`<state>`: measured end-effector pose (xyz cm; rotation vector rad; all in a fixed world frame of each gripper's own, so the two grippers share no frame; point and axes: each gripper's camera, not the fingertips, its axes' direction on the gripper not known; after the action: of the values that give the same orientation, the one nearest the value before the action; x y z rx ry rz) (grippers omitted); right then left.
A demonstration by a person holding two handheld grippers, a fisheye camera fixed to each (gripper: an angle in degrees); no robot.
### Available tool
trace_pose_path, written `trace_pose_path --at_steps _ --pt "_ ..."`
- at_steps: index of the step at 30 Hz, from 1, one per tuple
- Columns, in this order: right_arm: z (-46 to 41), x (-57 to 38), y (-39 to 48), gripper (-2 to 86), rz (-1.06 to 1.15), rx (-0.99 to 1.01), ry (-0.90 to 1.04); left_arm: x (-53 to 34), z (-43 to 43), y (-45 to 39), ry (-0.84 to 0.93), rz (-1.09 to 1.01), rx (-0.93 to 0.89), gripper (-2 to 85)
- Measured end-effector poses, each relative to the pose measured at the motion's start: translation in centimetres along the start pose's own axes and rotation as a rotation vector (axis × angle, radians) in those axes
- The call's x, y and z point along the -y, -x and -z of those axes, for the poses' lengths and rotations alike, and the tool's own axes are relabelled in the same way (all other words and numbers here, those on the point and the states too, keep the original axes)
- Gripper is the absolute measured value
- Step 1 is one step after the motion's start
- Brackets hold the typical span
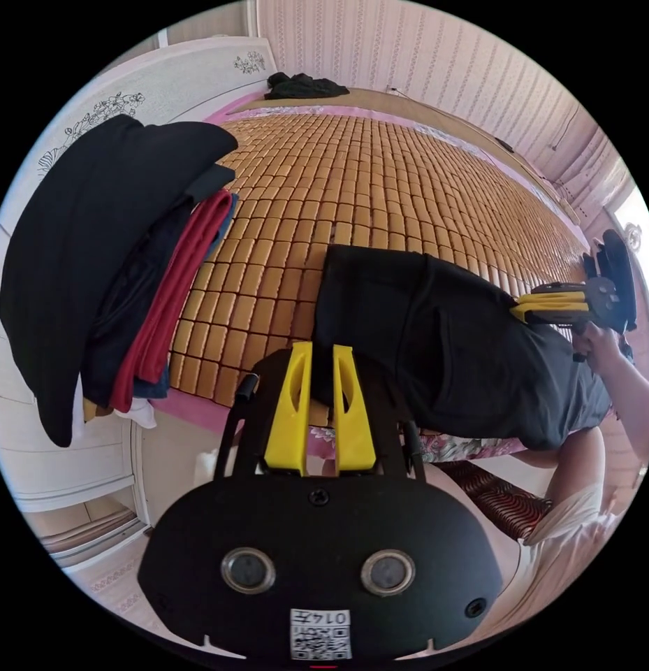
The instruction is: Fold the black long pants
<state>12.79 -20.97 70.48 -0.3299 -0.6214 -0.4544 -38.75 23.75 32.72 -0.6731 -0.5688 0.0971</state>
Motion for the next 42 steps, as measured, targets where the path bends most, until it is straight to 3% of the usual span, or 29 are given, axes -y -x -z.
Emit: trace_pose_path --at_steps 13,17,20,24,30,32,42 --pt "0.3 12.1 -3.0 0.9 -0.009 0.017 -0.126 4.5 -0.7 5.0 -0.063 0.151 0.166 5.8" --pt "4.3 6.3 -4.2 0.6 -0.058 -0.018 -0.207 0.7 3.8 1.6 -0.197 0.046 0.165 5.5" --pt "5.5 -1.6 -5.0 0.0 -0.185 -0.122 -0.17 -1.7 5.2 -3.8 -0.188 -0.15 0.027 5.3" --pt "5.9 -14.8 -6.1 -0.7 -0.543 -0.339 -0.019 -2.7 3.9 -12.3 -0.113 -0.344 -0.275 5.7" --pt "5.2 -28.9 -10.1 -0.9 -1.129 -0.429 0.105 -1.8 -0.5 -22.6 -0.025 -0.547 -0.374 5.7" --pt "5.6 -30.2 -10.4 -0.9 -1.17 -0.41 0.013 -1.1 -1.7 -24.2 0.01 -0.562 -0.383 5.7" --pt "6.6 -30.6 -13.2 -1.0 -1.057 -0.415 -0.006 -0.5 -5.8 -26.2 0.108 -0.55 -0.42 5.1"
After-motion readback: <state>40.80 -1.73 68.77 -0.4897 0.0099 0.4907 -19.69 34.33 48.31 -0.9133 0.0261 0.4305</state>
